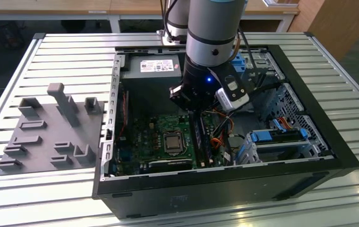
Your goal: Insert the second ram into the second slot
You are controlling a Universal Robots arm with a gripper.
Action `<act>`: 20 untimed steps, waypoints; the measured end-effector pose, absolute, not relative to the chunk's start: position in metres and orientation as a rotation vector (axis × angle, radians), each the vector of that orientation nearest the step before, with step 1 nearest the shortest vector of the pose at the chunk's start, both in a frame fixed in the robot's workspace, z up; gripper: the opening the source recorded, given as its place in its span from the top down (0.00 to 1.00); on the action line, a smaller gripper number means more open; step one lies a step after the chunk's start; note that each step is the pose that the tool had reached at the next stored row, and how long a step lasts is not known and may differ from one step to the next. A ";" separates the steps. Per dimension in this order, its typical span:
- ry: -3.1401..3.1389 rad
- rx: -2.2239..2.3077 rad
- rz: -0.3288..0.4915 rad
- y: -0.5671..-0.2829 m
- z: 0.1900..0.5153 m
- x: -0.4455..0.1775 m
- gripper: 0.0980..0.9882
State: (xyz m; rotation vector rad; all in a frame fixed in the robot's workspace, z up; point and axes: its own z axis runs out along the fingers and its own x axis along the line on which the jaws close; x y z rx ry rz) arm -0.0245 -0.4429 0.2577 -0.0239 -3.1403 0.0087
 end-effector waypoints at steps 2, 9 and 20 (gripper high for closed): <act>-3.140 -0.024 0.008 -0.443 0.257 -0.024 0.96; -3.140 -0.024 0.004 -0.443 0.255 -0.024 0.96; -3.138 -0.024 0.003 -0.443 0.248 -0.024 0.96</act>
